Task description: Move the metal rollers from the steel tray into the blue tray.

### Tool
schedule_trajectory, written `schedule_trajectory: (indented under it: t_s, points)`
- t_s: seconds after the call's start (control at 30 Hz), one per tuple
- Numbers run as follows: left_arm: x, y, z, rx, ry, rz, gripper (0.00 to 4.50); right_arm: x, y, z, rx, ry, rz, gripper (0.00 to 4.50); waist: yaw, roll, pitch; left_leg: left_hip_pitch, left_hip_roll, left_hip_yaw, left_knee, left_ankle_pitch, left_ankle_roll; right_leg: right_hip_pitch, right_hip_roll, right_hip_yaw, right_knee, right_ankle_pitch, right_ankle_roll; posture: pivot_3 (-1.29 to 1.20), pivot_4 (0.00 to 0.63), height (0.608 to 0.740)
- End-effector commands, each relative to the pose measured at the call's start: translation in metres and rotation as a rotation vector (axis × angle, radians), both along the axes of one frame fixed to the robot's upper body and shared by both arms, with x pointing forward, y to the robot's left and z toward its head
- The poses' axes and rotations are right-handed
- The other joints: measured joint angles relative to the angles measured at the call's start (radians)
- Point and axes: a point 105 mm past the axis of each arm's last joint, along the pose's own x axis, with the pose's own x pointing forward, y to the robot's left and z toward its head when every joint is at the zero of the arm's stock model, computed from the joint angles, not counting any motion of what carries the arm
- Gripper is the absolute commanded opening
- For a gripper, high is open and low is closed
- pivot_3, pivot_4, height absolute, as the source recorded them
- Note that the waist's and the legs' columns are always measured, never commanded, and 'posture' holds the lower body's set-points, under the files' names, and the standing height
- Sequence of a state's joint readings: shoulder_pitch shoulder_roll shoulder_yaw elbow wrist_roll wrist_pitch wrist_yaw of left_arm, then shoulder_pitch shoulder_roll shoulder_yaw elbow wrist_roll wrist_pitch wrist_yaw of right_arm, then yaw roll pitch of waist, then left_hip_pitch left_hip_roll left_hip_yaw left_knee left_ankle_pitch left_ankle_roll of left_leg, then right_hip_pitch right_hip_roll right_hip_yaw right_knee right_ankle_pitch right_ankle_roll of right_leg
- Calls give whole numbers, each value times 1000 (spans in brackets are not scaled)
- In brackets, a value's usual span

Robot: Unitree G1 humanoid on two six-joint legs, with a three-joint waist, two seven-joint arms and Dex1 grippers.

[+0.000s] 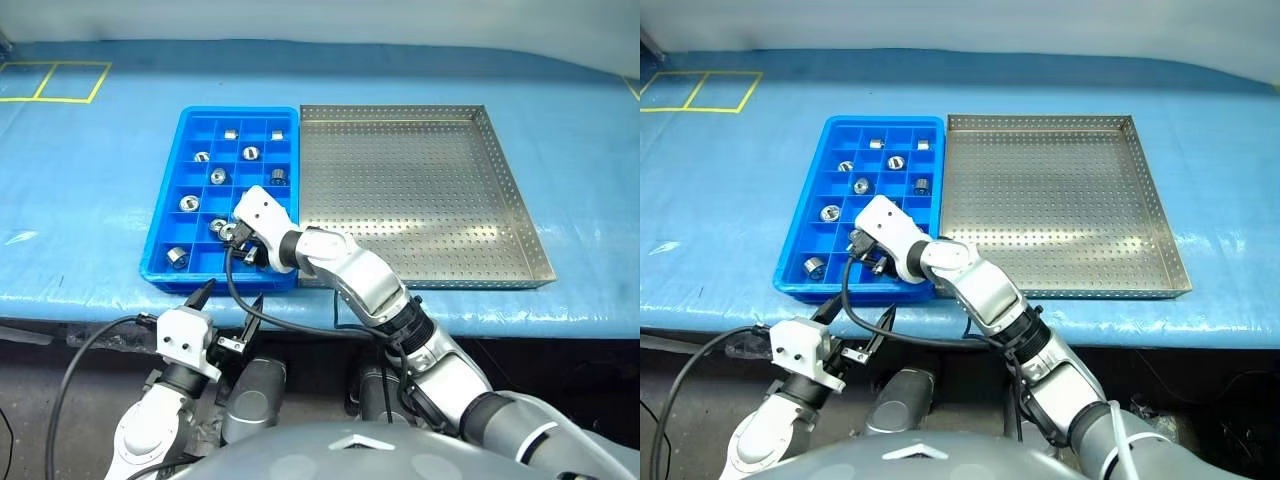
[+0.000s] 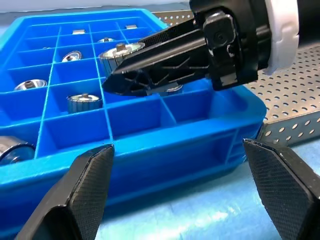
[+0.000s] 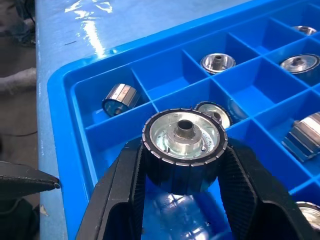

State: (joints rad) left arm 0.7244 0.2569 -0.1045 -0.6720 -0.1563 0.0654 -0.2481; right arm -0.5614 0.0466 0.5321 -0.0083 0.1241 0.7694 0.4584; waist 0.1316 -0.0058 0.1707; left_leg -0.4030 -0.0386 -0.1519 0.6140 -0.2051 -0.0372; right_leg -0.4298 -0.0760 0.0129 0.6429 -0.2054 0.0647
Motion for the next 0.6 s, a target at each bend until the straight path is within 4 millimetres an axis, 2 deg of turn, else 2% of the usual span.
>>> schedule_trajectory:
  t_s: [0.03, 0.17, 0.2, 0.3, 0.43, 0.5, 0.6]
  points:
    - [1, -3, 18, -6, -82, -7, 4500, 4, 1, 9, 40, -15, -19, 3082, 8, 0, 0, 0, 0, 0, 0, 0, 0, 0, 0, 0, 0, 0, 0, 408, 150, 740]
    - [2, -6, 18, -22, -83, -32, 4500, 3, -7, 9, 45, 4, -26, 4330, 19, 0, 0, -1, 0, 0, 0, 0, 0, 0, 0, 0, 0, 0, 0, 384, 150, 740]
    - [2, -7, 17, -25, -84, -43, 4500, 2, -9, 10, 47, 6, -27, 4445, 19, 0, 0, -1, 0, 0, 0, 0, 0, 0, 0, 0, 0, 0, 0, 377, 150, 740]
    - [4, -10, 18, -38, -90, -67, 4500, 1, -15, 16, 74, 1, -38, 4445, 19, 0, 0, -1, 0, 0, 0, 0, 0, -1, 0, 0, 0, 0, 0, 357, 150, 740]
    - [16, -10, 28, -45, -149, -77, 4500, 14, -33, 40, 194, -48, -165, 4445, 17, 0, 0, -1, 0, 0, 0, 0, 0, -1, 0, 0, 0, 0, 0, 304, 150, 740]
    - [28, -3, 32, -23, -174, -44, 4500, 23, -46, 49, 230, -127, -255, 4445, 13, 0, 0, -1, 0, 0, 0, 0, 0, -1, 0, 0, 0, 0, 0, 271, 150, 740]
    - [50, 12, 32, 32, -192, 42, 4500, 31, -67, 52, 217, -217, -348, 4445, 5, 0, 0, -1, 0, 1, 1, 0, 0, 0, 0, 0, 0, 0, 0, 210, 150, 740]
